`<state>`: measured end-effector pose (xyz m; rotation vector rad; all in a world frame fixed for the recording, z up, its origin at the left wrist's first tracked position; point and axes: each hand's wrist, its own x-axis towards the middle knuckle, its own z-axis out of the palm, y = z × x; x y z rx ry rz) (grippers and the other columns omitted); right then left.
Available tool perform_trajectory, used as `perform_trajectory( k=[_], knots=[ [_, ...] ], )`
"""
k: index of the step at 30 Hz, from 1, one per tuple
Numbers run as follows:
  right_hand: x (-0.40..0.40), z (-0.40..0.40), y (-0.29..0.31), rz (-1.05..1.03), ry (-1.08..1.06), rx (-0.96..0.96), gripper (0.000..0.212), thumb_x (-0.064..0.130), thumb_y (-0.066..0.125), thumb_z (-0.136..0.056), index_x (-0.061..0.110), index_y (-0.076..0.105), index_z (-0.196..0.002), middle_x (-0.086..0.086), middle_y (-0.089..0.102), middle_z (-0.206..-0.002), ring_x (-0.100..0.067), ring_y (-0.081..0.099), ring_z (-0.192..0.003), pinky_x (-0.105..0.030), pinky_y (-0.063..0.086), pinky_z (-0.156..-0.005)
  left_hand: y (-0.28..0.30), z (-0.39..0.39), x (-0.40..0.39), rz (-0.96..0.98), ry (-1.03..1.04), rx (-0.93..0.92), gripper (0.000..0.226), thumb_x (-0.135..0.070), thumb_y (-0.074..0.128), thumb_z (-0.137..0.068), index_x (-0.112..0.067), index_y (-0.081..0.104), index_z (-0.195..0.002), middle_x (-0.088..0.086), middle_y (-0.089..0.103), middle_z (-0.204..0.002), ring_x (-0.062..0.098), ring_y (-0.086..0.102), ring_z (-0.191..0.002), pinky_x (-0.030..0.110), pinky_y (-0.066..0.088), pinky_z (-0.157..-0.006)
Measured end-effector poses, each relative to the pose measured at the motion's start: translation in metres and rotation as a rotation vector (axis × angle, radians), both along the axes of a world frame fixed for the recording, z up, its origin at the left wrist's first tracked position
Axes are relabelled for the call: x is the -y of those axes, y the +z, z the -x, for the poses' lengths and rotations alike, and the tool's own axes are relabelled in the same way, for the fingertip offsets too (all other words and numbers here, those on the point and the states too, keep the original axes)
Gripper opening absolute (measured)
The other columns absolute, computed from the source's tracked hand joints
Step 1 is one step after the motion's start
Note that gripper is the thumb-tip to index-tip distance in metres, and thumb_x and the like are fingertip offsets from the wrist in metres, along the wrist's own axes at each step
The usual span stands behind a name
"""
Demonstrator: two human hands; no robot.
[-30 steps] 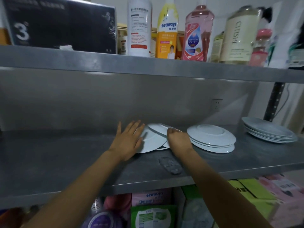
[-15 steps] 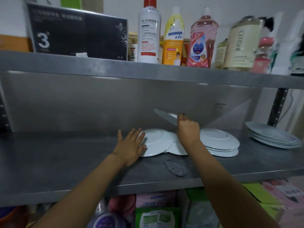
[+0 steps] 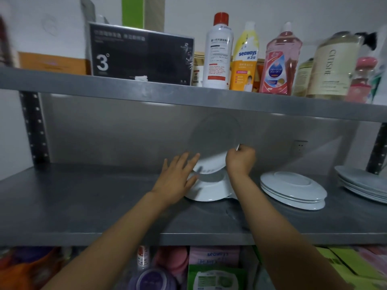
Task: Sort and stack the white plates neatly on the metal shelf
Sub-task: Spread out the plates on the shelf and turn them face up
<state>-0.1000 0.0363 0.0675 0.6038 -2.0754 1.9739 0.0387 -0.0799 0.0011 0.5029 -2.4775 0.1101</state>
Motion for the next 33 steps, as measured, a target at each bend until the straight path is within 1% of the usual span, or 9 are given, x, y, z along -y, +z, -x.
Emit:
perform_trajectory(
  k=[2,4,9,11,15,17,21,27,33],
  knots=[
    [0.016,-0.007,-0.004,0.079,0.077,0.168,0.02,-0.005,0.052,-0.079,-0.001,0.056,-0.06,-0.007,0.051,-0.054,-0.022,0.051,-0.062,-0.028,0.043,-0.054,-0.001,-0.01,0.005,0.043,-0.013,-0.008,0.06,-0.051,0.024,-0.093,-0.029,0.02,-0.149,0.006,0.023,-0.155,0.026,0.02,-0.142,0.061,0.018,-0.111],
    [0.034,-0.014,-0.011,0.151,0.172,0.369,0.013,-0.001,0.054,-0.079,-0.003,0.066,-0.082,-0.016,0.067,-0.078,-0.032,0.067,-0.075,-0.042,0.058,-0.071,-0.003,-0.021,0.011,0.067,-0.009,-0.029,0.061,-0.052,0.024,-0.091,-0.027,0.03,-0.146,0.008,0.03,-0.152,0.028,0.026,-0.141,0.063,0.021,-0.108],
    [0.06,-0.047,-0.023,0.264,0.421,0.68,0.036,-0.012,0.052,-0.081,-0.008,0.055,-0.117,-0.023,0.064,-0.107,-0.031,0.064,-0.068,-0.04,0.058,-0.062,-0.007,-0.051,0.023,0.104,0.059,-0.118,0.046,-0.041,0.04,-0.094,-0.024,0.046,-0.136,0.012,0.048,-0.139,0.031,0.045,-0.128,0.065,0.031,-0.102],
    [0.066,-0.065,-0.026,0.256,0.486,0.716,0.038,-0.013,0.051,-0.081,-0.01,0.051,-0.119,-0.024,0.064,-0.11,-0.032,0.065,-0.067,-0.043,0.059,-0.069,-0.01,-0.065,0.031,0.099,0.073,-0.168,0.04,-0.036,0.044,-0.093,-0.022,0.053,-0.13,0.011,0.056,-0.127,0.03,0.054,-0.115,0.061,0.039,-0.095],
    [0.081,-0.098,-0.035,0.258,0.584,0.79,0.03,-0.015,0.049,-0.081,-0.004,0.048,-0.109,-0.026,0.062,-0.113,-0.039,0.067,-0.089,-0.042,0.058,-0.069,-0.023,-0.095,0.051,0.07,0.085,-0.24,0.025,-0.022,0.052,-0.089,-0.019,0.062,-0.112,0.003,0.061,-0.1,0.027,0.057,-0.093,0.042,0.046,-0.083],
    [0.087,-0.111,-0.04,0.206,0.638,0.78,0.028,-0.014,0.05,-0.082,-0.007,0.05,-0.11,-0.027,0.063,-0.109,-0.037,0.066,-0.087,-0.042,0.058,-0.07,-0.028,-0.112,0.054,0.048,0.088,-0.279,0.019,-0.022,0.051,-0.092,-0.016,0.066,-0.102,0.001,0.06,-0.091,0.025,0.055,-0.085,0.036,0.044,-0.077],
    [0.09,-0.13,-0.052,0.059,0.787,0.712,0.025,-0.003,0.063,-0.085,-0.011,0.055,-0.107,-0.026,0.063,-0.095,-0.032,0.066,-0.072,-0.037,0.062,-0.061,-0.039,-0.141,0.051,-0.04,0.117,-0.388,0.035,-0.032,0.041,-0.093,-0.01,0.069,-0.095,0.003,0.06,-0.084,0.023,0.054,-0.08,0.033,0.044,-0.07],
    [0.091,-0.128,-0.07,-0.33,0.631,0.257,0.047,0.033,0.054,-0.095,-0.011,0.064,-0.084,-0.023,0.068,-0.07,-0.026,0.063,-0.045,-0.034,0.057,-0.048,-0.058,-0.166,0.051,-0.124,0.176,-0.425,0.016,-0.018,0.059,-0.087,-0.008,0.071,-0.091,0.006,0.064,-0.083,0.025,0.057,-0.08,0.031,0.046,-0.071],
    [0.081,-0.101,-0.081,-0.408,0.498,0.01,0.038,0.02,0.047,-0.089,-0.009,0.061,-0.069,-0.014,0.066,-0.054,-0.021,0.053,-0.036,-0.037,0.054,-0.047,-0.074,-0.176,0.058,-0.122,0.185,-0.341,0.005,-0.009,0.071,-0.082,-0.008,0.073,-0.086,0.007,0.065,-0.077,0.029,0.059,-0.075,0.032,0.048,-0.069]
  ],
)
